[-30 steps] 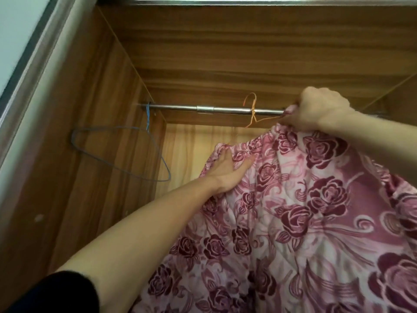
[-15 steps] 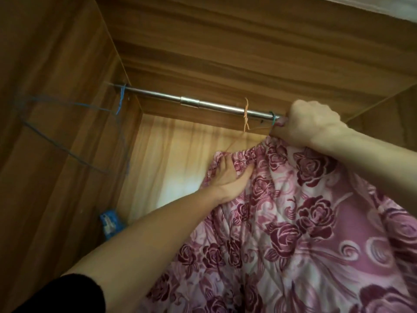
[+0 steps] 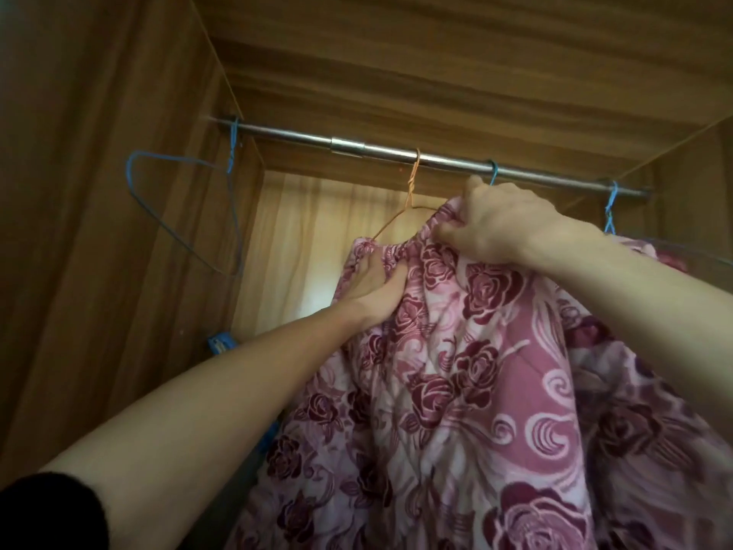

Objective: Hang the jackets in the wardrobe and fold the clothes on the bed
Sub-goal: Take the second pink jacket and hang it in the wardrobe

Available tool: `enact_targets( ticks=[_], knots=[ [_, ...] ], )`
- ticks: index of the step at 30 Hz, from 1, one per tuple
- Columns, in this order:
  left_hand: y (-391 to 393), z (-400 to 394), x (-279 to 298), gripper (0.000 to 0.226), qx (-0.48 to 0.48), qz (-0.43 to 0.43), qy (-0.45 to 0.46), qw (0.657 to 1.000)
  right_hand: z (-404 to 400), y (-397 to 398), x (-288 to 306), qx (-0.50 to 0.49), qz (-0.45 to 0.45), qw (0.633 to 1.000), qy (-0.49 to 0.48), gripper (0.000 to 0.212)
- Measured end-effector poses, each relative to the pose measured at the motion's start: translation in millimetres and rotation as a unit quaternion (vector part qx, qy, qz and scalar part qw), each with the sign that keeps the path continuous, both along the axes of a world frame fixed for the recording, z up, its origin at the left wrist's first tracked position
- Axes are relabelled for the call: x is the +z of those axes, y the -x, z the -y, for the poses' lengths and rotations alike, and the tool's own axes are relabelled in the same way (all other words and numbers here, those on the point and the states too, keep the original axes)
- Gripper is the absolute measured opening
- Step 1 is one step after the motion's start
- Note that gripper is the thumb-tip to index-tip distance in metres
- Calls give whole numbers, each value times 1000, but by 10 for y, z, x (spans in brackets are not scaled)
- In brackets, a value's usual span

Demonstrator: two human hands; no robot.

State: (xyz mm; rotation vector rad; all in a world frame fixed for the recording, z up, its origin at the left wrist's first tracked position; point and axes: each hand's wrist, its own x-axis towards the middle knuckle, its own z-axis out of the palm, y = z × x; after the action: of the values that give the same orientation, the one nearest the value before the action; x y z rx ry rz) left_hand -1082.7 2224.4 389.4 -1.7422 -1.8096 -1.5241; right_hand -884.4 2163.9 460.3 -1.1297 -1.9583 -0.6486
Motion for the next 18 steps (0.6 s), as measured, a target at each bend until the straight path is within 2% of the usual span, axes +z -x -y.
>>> enact_targets(
  ticks=[5,8,10,14,18],
  knots=[
    [-134,84,-87,80,-14,16,-55,998,55,-139,-426,14,-16,986,-168,48],
    [-196,167,-260,72,-4,-7,-105,994,54,-255,-859,14,12,968,-248,63],
    [-235,262,-409,67,0,-41,-129,991,78,-315,-1186,55,9,966,-253,68],
    [-405,638,-695,59,-19,-84,-189,978,72,-365,-1834,148,-33,961,-231,62],
    [-647,1293,-1119,51,123,-230,-182,948,109,-407,-2379,258,-104,945,-175,62]
  ],
)
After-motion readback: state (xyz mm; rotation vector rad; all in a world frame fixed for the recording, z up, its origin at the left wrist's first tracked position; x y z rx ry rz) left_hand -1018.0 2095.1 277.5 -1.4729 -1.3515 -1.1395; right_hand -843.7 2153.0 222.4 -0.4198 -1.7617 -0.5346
